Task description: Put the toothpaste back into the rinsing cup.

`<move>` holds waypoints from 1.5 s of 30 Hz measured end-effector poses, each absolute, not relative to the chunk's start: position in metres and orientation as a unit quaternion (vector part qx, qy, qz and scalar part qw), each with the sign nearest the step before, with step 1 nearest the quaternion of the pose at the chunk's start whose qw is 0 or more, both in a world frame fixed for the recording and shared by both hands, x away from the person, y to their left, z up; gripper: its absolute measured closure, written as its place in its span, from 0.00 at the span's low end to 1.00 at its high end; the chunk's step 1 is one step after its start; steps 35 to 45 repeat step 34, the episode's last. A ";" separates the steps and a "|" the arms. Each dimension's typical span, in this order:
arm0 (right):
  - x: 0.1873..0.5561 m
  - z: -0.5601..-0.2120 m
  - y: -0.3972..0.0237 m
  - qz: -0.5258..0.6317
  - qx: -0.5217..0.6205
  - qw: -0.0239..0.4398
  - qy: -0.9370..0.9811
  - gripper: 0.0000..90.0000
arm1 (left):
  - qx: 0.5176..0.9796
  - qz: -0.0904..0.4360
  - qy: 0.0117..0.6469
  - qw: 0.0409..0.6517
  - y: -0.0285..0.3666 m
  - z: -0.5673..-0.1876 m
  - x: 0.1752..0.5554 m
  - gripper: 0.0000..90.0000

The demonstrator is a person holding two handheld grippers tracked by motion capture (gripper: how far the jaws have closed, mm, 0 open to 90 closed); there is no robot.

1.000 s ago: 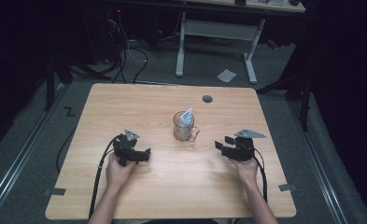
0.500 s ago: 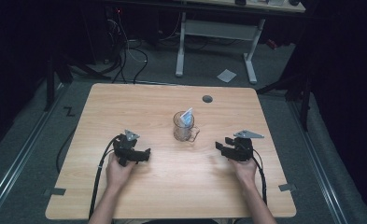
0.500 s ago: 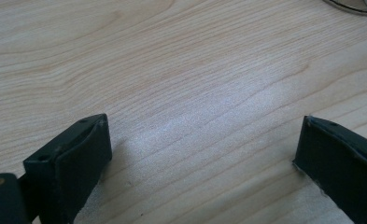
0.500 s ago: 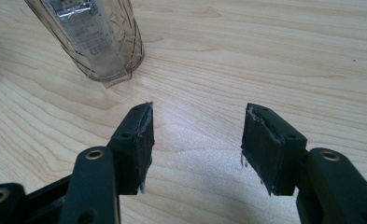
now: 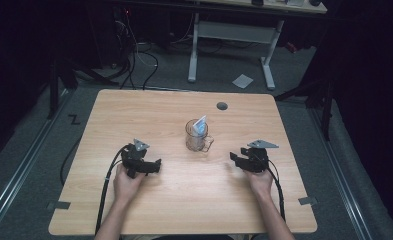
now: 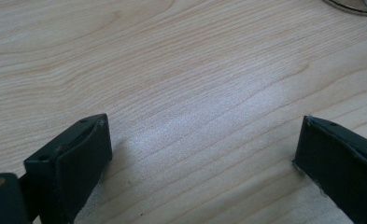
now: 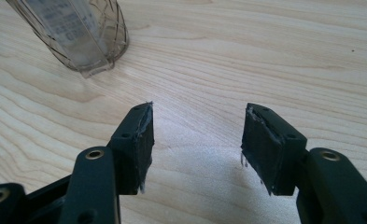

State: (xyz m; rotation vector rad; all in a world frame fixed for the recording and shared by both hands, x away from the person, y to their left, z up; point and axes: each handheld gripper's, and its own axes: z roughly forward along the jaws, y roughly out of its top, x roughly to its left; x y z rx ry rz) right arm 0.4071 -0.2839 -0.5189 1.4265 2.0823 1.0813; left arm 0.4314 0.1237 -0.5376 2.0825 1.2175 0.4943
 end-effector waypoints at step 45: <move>0.412 -0.531 -0.269 0.324 0.507 0.229 0.765 0.42 | 0.798 0.189 0.465 0.333 0.124 -0.538 0.431 0.05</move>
